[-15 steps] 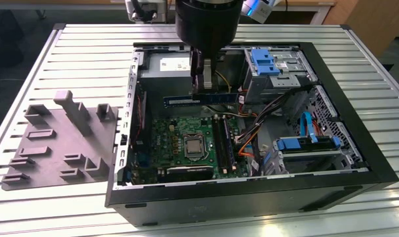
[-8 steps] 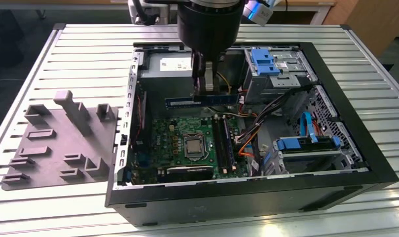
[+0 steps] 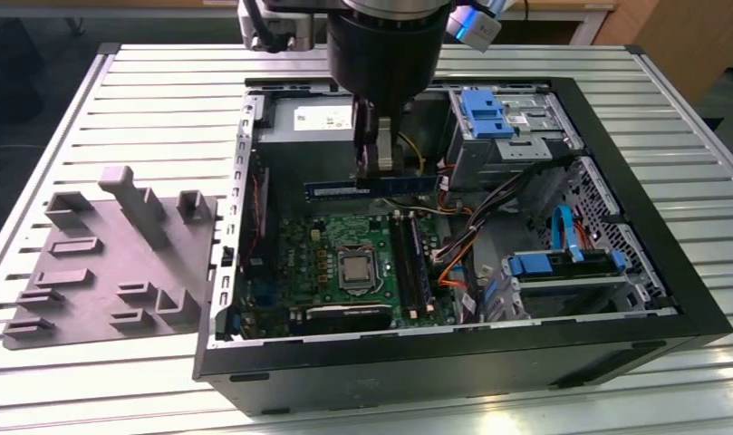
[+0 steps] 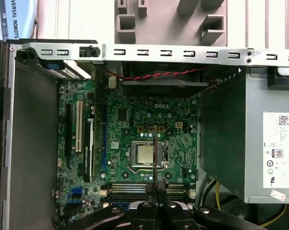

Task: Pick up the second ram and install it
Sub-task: 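Pick up the second ram and move it above second insertion slot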

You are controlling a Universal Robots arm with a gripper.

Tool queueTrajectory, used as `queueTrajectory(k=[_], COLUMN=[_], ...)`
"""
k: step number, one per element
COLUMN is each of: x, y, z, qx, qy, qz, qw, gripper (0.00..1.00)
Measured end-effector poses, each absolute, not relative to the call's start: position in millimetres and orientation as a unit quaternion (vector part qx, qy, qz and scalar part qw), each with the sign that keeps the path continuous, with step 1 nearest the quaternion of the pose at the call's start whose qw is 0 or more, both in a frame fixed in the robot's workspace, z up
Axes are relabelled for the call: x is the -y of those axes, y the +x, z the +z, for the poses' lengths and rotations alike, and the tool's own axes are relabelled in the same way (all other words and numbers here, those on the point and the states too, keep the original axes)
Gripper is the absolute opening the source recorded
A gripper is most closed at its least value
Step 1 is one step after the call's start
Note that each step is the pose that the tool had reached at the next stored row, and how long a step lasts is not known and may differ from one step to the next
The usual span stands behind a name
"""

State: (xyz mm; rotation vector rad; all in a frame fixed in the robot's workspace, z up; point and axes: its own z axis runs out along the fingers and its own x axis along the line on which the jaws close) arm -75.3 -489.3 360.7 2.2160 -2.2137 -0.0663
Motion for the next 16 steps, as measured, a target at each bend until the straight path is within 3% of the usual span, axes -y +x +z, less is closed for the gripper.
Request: queueTrajectory(k=[16], x=[489.3], y=[-74.7], z=[356.8], qx=[0.707], qy=[0.707], qz=[-0.021], qw=[0.005], gripper=[0.11])
